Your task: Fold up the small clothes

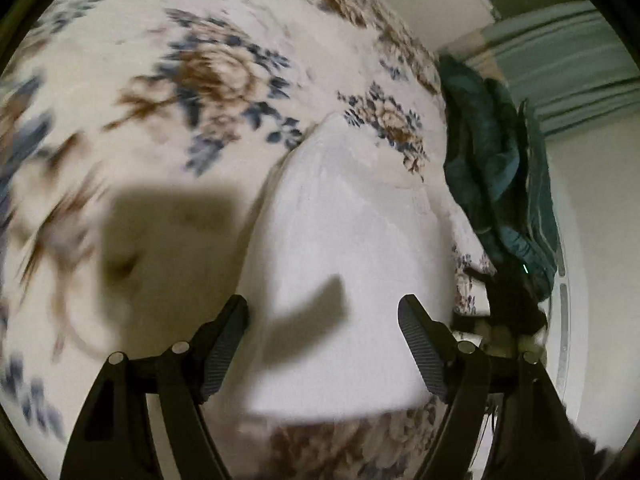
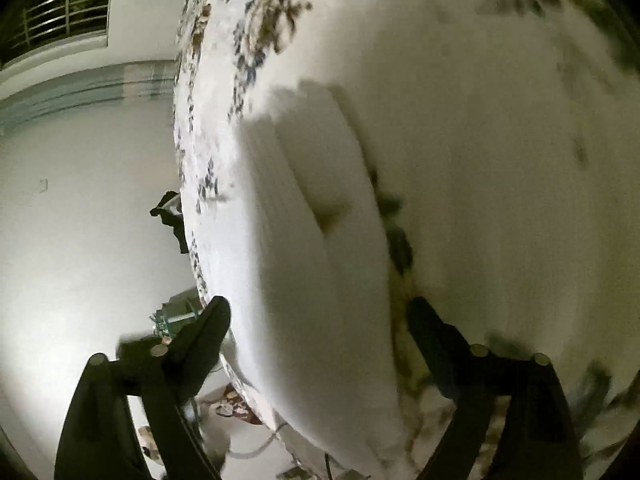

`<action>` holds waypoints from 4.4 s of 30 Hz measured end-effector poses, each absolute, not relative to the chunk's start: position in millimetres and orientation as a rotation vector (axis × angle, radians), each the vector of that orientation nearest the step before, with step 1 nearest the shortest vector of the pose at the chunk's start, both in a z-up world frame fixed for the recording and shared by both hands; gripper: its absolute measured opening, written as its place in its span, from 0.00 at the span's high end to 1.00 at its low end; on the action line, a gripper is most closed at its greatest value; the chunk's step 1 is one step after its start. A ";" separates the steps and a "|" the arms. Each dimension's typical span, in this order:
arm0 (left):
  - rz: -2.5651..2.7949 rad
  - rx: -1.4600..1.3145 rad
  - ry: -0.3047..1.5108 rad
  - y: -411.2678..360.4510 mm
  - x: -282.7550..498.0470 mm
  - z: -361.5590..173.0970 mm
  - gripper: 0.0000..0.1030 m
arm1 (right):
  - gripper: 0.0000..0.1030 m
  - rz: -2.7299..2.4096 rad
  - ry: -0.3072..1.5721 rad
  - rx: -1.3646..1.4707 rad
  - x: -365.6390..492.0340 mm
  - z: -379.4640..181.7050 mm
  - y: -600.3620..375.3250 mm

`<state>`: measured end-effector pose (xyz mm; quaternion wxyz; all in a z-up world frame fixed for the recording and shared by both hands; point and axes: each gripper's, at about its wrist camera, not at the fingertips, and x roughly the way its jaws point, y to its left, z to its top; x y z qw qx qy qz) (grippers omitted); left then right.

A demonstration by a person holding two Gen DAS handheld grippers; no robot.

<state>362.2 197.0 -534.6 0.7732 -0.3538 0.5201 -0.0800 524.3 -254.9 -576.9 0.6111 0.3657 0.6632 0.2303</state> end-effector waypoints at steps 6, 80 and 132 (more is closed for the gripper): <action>-0.107 -1.097 1.023 184.5 276.0 -569.4 0.21 | 0.00 0.615 1.656 0.745 575.5 -604.0 -235.4; 0.337 -0.520 1.318 253.7 269.0 -567.3 0.00 | 0.83 0.295 1.765 0.410 393.1 -538.3 -209.1; 0.314 -0.435 1.307 214.1 281.6 -538.5 0.00 | 0.93 0.234 1.687 0.493 345.9 -563.3 -238.2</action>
